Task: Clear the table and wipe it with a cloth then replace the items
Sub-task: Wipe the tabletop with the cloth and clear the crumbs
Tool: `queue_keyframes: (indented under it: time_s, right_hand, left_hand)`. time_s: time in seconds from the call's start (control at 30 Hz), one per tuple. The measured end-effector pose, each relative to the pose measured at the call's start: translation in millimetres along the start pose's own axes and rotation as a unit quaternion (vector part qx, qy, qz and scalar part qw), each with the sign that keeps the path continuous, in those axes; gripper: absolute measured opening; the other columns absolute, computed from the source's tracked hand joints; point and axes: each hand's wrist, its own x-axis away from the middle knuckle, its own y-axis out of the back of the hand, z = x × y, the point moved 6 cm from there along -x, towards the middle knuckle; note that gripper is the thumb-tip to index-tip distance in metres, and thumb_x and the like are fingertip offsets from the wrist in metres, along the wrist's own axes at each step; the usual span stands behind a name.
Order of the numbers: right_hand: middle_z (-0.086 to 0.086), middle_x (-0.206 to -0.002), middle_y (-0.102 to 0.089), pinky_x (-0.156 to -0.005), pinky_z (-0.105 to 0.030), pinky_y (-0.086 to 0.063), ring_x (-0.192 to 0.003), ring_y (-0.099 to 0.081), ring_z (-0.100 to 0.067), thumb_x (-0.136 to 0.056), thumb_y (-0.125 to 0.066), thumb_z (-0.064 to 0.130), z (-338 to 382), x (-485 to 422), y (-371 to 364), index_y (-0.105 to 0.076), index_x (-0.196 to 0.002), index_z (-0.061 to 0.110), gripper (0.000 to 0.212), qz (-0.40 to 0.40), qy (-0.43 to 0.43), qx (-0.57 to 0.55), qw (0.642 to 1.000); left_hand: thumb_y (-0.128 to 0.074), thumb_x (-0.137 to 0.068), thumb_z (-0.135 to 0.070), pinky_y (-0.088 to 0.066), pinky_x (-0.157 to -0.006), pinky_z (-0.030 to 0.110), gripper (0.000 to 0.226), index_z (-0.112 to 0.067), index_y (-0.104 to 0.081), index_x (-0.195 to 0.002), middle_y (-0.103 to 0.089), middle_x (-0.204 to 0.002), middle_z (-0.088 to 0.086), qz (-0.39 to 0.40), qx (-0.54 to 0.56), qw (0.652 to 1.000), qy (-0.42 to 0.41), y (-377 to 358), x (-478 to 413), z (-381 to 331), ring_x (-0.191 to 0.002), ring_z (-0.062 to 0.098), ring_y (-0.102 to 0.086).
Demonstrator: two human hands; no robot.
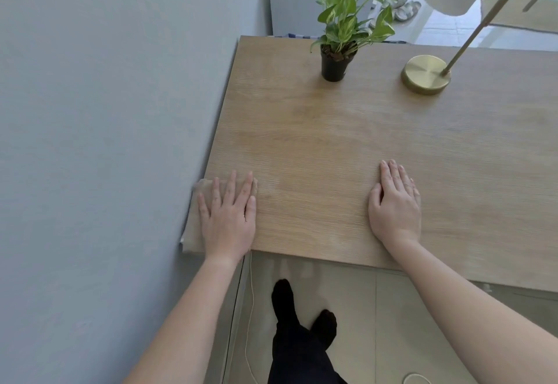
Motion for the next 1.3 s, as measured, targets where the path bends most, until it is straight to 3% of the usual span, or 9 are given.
queue_keyframes:
  time_s: [0.23,0.4,0.57,0.73,0.9,1.1,1.3]
  right_hand:
    - [0.001,-0.173,-0.03,-0.132,-0.035,-0.009,-0.161,-0.021,-0.014,-0.11,-0.043,0.025,0,1,0,-0.037,-0.165,0.02,0.056,0.0,0.0,0.002,1.0]
    - [0.002,-0.173,-0.03,-0.132,-0.035,-0.008,-0.161,-0.02,-0.013,-0.11,-0.043,0.025,3,-3,0,-0.036,-0.166,0.021,0.056,-0.001,-0.005,0.005,1.0]
    - [0.004,-0.173,-0.028,-0.133,-0.039,-0.012,-0.162,-0.019,-0.012,-0.11,-0.04,0.027,-2,0,-1,-0.035,-0.166,0.022,0.057,0.007,-0.004,0.002,1.0]
    - [0.004,-0.173,-0.029,-0.133,-0.04,-0.013,-0.161,-0.02,-0.013,-0.106,-0.032,0.034,-1,1,-2,-0.035,-0.166,0.022,0.061,0.005,0.004,-0.004,1.0]
    - [-0.002,-0.173,-0.028,-0.133,-0.04,-0.012,-0.162,-0.02,-0.017,-0.104,-0.028,0.037,4,1,-2,-0.036,-0.165,0.027,0.062,0.007,0.021,0.018,1.0]
    - [-0.006,-0.173,-0.029,-0.132,-0.041,-0.013,-0.162,-0.021,-0.02,-0.104,-0.027,0.039,5,2,-5,-0.035,-0.165,0.031,0.063,0.01,0.025,0.048,0.998]
    - [-0.003,-0.172,-0.032,-0.132,-0.04,-0.014,-0.161,-0.023,-0.017,-0.103,-0.029,0.039,10,-2,-1,-0.039,-0.163,0.033,0.062,0.003,0.015,0.031,0.999]
  left_hand:
    - [-0.007,-0.113,-0.057,0.001,-0.133,0.058,0.055,-0.053,0.003,-0.167,0.007,-0.179,-0.014,0.016,0.012,0.999,-0.028,-7,68,4,-0.166,0.021,0.011]
    - [-0.012,-0.113,-0.058,-0.001,-0.134,0.054,0.054,-0.056,-0.005,-0.166,-0.004,-0.179,-0.013,-0.008,-0.015,0.998,-0.065,9,4,6,-0.167,0.025,-0.001]
    - [-0.012,-0.113,-0.056,0.002,-0.134,0.05,0.054,-0.055,0.0,-0.166,0.002,-0.179,-0.014,0.0,-0.022,0.997,-0.07,13,-47,4,-0.167,0.022,0.004]
    - [-0.013,-0.115,-0.052,-0.002,-0.134,0.052,0.055,-0.051,0.003,-0.167,0.008,-0.179,-0.014,-0.004,-0.012,0.997,-0.076,3,23,19,-0.166,0.018,0.012]
    - [-0.018,-0.115,-0.053,-0.005,-0.134,0.053,0.055,-0.051,-0.004,-0.168,0.002,-0.179,-0.013,0.008,-0.014,0.998,-0.061,0,52,34,-0.166,0.018,0.009]
    - [-0.006,-0.112,-0.059,-0.003,-0.135,0.047,0.056,-0.053,0.002,-0.167,0.003,-0.179,-0.013,0.01,0.002,0.998,-0.058,20,-37,14,-0.167,0.022,0.006]
    - [-0.012,-0.112,-0.056,0.0,-0.135,0.043,0.059,-0.046,-0.003,-0.169,-0.003,-0.18,-0.008,0.005,0.0,0.999,-0.046,39,-145,-15,-0.167,0.024,0.001]
